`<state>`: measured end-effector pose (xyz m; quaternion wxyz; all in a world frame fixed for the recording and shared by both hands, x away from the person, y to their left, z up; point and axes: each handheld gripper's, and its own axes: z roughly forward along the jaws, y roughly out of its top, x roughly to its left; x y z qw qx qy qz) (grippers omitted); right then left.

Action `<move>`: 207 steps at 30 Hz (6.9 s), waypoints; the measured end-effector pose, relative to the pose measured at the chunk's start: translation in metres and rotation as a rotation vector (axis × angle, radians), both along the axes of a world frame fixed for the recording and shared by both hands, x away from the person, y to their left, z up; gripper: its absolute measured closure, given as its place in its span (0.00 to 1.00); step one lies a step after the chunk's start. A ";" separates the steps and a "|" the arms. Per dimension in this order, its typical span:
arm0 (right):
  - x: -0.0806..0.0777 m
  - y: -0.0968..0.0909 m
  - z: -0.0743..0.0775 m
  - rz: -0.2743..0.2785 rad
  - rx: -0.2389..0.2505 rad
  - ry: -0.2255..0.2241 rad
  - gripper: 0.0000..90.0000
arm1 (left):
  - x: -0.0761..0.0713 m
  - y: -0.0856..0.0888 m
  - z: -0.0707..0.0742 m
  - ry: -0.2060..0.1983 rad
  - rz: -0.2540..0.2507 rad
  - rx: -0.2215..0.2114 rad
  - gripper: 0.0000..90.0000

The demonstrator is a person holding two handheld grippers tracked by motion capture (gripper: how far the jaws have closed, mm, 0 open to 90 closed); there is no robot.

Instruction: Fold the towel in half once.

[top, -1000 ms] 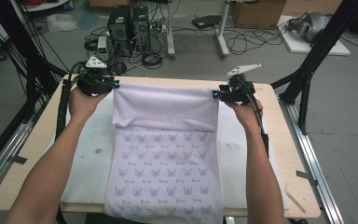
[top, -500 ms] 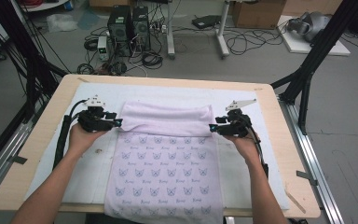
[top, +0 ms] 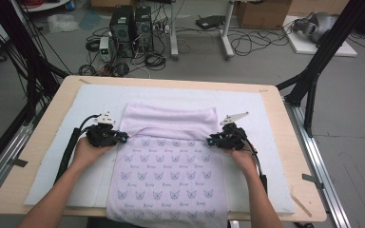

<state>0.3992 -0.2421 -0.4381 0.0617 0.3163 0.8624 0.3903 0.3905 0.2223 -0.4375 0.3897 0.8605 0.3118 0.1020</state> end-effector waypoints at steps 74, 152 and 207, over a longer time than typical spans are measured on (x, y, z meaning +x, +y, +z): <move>-0.127 -0.028 0.055 0.189 0.099 -0.160 0.94 | -0.143 -0.014 0.059 -0.170 -0.145 -0.019 0.97; 0.023 -0.010 0.002 -0.009 0.005 -0.014 0.46 | 0.020 -0.001 -0.005 0.007 0.179 -0.034 0.55; -0.049 0.025 0.033 0.129 -0.030 -0.077 0.62 | -0.056 0.039 0.024 -0.148 0.084 -0.078 0.60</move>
